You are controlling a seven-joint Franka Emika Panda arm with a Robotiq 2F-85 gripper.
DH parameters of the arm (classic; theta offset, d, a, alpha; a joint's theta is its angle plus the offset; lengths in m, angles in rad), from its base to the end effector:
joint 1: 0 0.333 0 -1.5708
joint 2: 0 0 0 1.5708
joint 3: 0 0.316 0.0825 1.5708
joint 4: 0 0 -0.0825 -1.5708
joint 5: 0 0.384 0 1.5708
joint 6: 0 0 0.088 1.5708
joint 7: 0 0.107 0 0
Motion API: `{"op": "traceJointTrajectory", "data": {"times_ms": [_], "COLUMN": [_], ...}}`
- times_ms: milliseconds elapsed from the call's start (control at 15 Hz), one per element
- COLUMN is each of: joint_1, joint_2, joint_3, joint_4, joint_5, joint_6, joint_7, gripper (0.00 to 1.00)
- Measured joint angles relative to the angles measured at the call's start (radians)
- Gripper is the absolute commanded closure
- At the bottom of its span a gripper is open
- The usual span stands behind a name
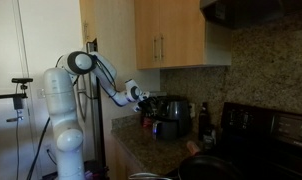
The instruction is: Turn on the air fryer
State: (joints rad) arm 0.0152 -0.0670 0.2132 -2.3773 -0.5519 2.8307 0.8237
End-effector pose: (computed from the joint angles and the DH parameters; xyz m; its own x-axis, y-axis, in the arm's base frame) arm 0.5052 0.1456 0.4001 0.8274 -0.0932 0.5539 -0.1046 -0.9945 -0.0111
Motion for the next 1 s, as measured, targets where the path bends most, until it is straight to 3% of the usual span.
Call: {"op": "traceJointTrajectory", "data": {"times_ms": [1000], "joint_1": [-0.001], "joint_2": [-0.003], "joint_3": [-0.001], "joint_4": [0.009], "joint_5": [-0.065], "joint_6": [0.049], "joint_7": [0.129], "gripper": [0.0]}}
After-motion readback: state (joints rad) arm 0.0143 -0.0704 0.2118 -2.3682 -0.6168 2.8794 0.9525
